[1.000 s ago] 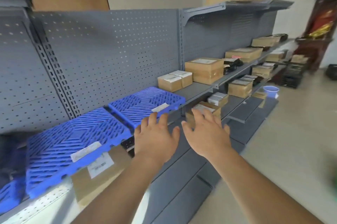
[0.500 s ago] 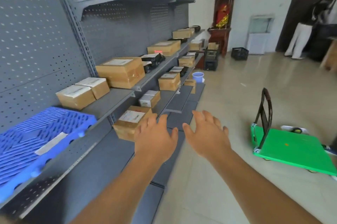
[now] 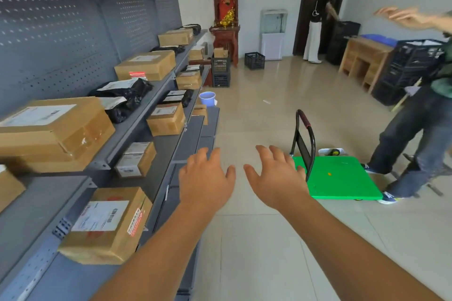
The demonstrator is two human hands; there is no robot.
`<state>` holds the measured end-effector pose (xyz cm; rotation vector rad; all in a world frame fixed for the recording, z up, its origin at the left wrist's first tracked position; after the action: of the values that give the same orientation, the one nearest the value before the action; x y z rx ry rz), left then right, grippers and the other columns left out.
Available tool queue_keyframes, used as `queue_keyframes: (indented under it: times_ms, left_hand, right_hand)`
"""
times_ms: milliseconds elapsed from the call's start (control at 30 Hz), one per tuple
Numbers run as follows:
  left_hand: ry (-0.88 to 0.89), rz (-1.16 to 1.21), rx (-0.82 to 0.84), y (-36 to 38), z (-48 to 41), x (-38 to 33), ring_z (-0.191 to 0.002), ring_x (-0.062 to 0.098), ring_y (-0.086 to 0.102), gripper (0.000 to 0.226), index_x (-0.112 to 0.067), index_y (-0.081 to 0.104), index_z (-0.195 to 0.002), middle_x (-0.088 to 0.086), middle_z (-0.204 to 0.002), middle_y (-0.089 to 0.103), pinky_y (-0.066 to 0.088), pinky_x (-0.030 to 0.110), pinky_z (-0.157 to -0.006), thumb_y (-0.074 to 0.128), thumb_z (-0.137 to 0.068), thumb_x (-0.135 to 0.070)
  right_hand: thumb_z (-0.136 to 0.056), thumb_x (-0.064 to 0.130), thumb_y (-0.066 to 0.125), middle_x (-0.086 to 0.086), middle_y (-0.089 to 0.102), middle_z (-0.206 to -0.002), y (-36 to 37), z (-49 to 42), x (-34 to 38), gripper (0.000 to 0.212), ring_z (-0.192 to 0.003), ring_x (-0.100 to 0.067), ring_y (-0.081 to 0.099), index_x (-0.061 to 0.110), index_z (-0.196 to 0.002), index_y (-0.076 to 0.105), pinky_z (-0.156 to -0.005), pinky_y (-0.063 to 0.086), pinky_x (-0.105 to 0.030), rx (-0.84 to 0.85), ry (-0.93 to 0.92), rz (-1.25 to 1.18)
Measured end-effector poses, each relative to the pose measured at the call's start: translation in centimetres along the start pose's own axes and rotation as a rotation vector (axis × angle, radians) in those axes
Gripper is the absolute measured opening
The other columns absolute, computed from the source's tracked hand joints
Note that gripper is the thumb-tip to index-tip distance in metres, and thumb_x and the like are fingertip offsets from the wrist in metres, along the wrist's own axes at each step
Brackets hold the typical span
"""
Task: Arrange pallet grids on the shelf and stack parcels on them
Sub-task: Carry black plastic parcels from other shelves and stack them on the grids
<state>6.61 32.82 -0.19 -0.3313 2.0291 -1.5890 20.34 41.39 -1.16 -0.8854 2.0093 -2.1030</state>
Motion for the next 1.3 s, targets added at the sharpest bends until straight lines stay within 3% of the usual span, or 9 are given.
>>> queue_keyframes:
  times_ms: [367,500,667,967,1133,1300]
  left_hand:
    - [0.083,-0.005,0.040,6.9,-16.3,-6.6,-0.137,0.028,0.038,0.056,-0.030,0.040,-0.147,0.003,-0.155,0.038,0.035,0.048,-0.108,0.042,-0.098,-0.056]
    - [0.047,-0.019,0.021,7.9,-22.7,-9.4,-0.141,0.028,0.034,0.059,-0.028,0.037,-0.150,0.003,-0.157,0.035,0.032,0.046,-0.110,0.043,-0.098,-0.055]
    - [-0.031,-0.026,-0.027,8.5,-30.0,-10.6,-0.136,0.025,0.038,0.057,-0.027,0.038,-0.149,0.001,-0.149,0.042,0.034,0.044,-0.107,0.044,-0.098,-0.054]
    - [-0.203,-0.034,-0.063,8.8,-39.1,-4.6,-0.141,0.026,0.034,0.059,-0.027,0.037,-0.149,0.001,-0.155,0.036,0.034,0.047,-0.109,0.047,-0.097,-0.053]
    - [-0.266,-0.004,-0.112,7.7,-44.5,0.7,-0.135,0.028,0.039,0.059,-0.028,0.040,-0.146,0.003,-0.149,0.042,0.037,0.047,-0.105,0.050,-0.095,-0.055]
    - [-0.314,-0.018,-0.180,5.1,-49.2,5.8,-0.133,0.028,0.041,0.058,-0.026,0.040,-0.146,0.002,-0.148,0.041,0.038,0.045,-0.101,0.053,-0.095,-0.050]
  right_hand:
    - [-0.096,0.065,0.032,0.000,0.022,-0.164,0.1,-15.7,-7.5,0.067,-0.147,-0.030,0.025,0.035,-0.155,0.020,-0.116,0.023,-0.058,-0.011,0.091,-0.003]
    - [-0.096,0.065,0.032,0.000,0.024,-0.163,-0.5,-22.9,-9.6,0.067,-0.147,-0.030,0.025,0.034,-0.154,0.022,-0.115,0.023,-0.060,0.003,0.056,-0.035]
    - [-0.096,0.062,0.036,-0.003,0.030,-0.160,-0.8,-31.7,-10.0,0.067,-0.144,-0.029,0.030,0.030,-0.154,0.027,-0.115,0.027,-0.051,0.004,-0.060,-0.064]
    - [-0.100,0.049,0.044,-0.007,0.039,-0.154,1.8,-43.7,-3.4,0.059,-0.136,-0.031,0.040,0.024,-0.153,0.034,-0.110,0.034,-0.043,0.040,-0.264,-0.178]
    - [-0.100,0.044,0.048,-0.008,0.045,-0.148,2.9,-49.3,3.8,0.058,-0.132,-0.030,0.043,0.025,-0.153,0.034,-0.103,0.041,-0.043,0.037,-0.381,-0.227]
    - [-0.100,0.040,0.048,-0.006,0.051,-0.141,4.1,-54.1,11.2,0.046,-0.123,-0.030,0.050,0.024,-0.143,0.046,-0.095,0.048,-0.044,0.042,-0.494,-0.276]
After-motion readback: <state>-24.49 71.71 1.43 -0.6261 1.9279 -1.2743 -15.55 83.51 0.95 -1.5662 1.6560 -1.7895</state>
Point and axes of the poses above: each hand's wrist, its own z-axis away from the middle knuckle, its own y-axis out of the palm, x = y × z, the point moved 6 cm from there along -z, towards the middle knuckle
